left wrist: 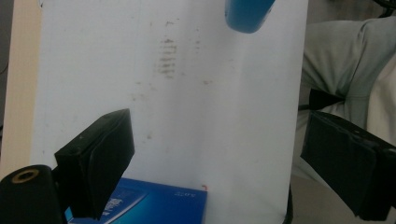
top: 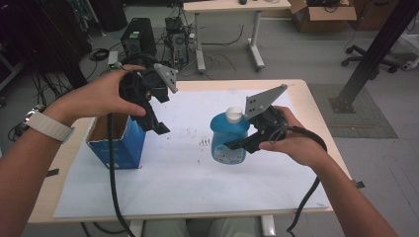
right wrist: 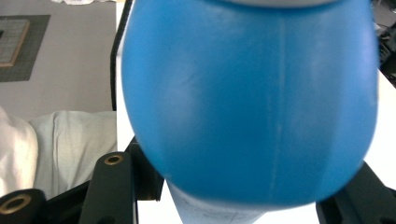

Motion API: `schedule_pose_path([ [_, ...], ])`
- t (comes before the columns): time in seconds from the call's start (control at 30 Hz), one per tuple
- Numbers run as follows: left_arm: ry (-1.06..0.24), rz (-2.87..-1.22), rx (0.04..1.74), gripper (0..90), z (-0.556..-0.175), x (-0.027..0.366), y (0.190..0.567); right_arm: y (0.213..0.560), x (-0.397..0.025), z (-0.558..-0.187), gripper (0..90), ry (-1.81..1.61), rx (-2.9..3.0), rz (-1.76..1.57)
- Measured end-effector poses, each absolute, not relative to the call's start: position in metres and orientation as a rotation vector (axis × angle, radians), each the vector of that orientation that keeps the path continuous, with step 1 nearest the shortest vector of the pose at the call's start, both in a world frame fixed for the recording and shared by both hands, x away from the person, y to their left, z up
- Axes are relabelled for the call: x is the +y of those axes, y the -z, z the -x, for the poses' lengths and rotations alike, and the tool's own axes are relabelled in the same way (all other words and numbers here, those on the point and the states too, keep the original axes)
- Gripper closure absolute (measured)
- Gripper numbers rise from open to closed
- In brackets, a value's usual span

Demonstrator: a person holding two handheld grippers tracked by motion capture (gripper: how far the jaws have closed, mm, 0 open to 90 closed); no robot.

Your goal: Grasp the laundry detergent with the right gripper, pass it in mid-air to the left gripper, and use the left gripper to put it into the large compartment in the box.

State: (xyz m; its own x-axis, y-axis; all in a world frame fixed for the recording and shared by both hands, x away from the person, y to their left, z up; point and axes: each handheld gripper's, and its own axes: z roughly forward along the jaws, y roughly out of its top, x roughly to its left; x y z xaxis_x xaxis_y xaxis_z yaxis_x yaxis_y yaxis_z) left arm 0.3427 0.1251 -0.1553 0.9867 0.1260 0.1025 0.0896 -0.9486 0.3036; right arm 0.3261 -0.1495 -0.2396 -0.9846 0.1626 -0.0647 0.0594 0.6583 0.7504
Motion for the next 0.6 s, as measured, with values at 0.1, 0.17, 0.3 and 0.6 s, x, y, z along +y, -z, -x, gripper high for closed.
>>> schedule_pose_path([
  [0.1, -0.177, -2.835, 0.14, 9.6, -0.338, 0.12, 0.153, 0.237, -0.143, -0.328, 44.1, -1.234, 2.754, -0.156],
  [0.17, -0.175, -2.84, 0.129, 9.5, -0.337, 0.118, 0.152, 0.236, -0.141, -0.328, 44.1, -1.231, 2.756, -0.145],
  [0.3, -0.148, -2.847, 0.128, 9.1, -0.332, 0.112, 0.15, 0.234, -0.131, -0.329, 44.1, -1.222, 2.762, -0.109],
  [0.6, -0.108, -2.858, 0.099, 8.3, -0.326, 0.1, 0.151, 0.237, -0.117, -0.332, 44.1, -1.199, 2.784, -0.061],
])
